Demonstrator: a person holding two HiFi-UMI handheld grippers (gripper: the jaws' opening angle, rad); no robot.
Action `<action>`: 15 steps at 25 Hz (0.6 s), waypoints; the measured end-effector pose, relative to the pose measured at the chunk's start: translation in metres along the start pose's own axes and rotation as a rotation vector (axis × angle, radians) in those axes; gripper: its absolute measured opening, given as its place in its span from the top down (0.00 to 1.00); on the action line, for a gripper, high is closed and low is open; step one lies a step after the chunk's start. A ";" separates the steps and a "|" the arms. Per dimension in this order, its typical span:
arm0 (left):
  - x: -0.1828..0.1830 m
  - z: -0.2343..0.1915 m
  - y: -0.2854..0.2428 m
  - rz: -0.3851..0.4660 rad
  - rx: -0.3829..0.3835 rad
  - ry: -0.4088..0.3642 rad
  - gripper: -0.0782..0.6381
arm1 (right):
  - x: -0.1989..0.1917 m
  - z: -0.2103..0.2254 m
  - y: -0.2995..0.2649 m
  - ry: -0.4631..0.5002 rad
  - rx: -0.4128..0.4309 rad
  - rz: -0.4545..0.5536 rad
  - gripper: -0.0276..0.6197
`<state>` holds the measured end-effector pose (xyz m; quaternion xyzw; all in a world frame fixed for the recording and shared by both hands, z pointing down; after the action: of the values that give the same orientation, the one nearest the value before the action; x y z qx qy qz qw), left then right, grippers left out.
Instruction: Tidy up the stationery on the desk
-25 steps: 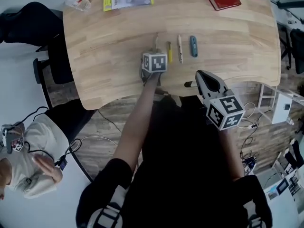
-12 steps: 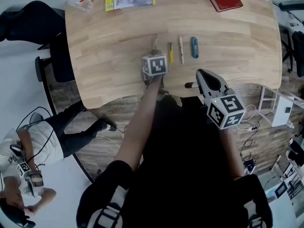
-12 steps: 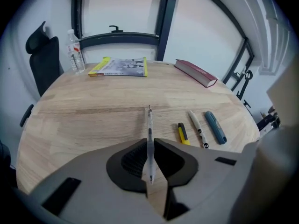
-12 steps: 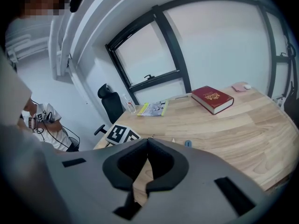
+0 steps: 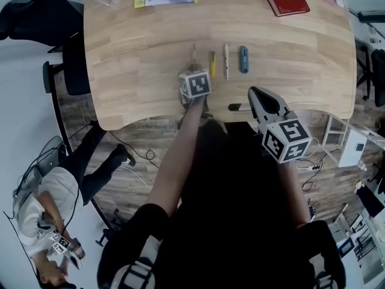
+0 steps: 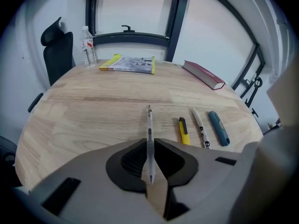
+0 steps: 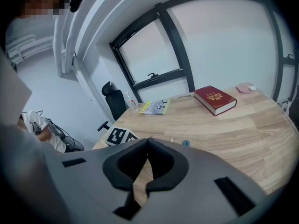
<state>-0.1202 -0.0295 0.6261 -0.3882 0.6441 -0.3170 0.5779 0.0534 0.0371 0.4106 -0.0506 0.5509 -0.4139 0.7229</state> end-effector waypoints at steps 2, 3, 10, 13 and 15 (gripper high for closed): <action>-0.002 0.000 -0.001 0.001 0.003 0.008 0.79 | -0.001 0.004 0.002 0.003 0.000 -0.003 0.94; -0.003 0.000 -0.001 0.001 0.004 0.011 0.79 | -0.001 0.005 0.003 0.004 0.000 -0.004 0.94; -0.004 0.005 0.003 0.015 0.002 -0.008 0.79 | -0.001 0.011 0.010 0.005 0.009 0.005 0.94; -0.002 0.008 0.005 0.020 -0.009 -0.015 0.79 | 0.001 0.013 0.013 0.006 0.015 0.015 0.94; -0.001 0.007 0.008 0.023 0.001 -0.025 0.79 | 0.001 0.014 0.015 0.005 0.018 0.022 0.94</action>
<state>-0.1144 -0.0248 0.6185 -0.3847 0.6410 -0.3056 0.5897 0.0734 0.0403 0.4074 -0.0370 0.5496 -0.4112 0.7263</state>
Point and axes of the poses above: the fingertips, and each gripper's own axes: y backward along the fingers, z to its right, x out of its top, the point moved 3 cm from there along y, backward along the fingers, and after that the axes turned 5 degrees about z, right-handed, at the moved point
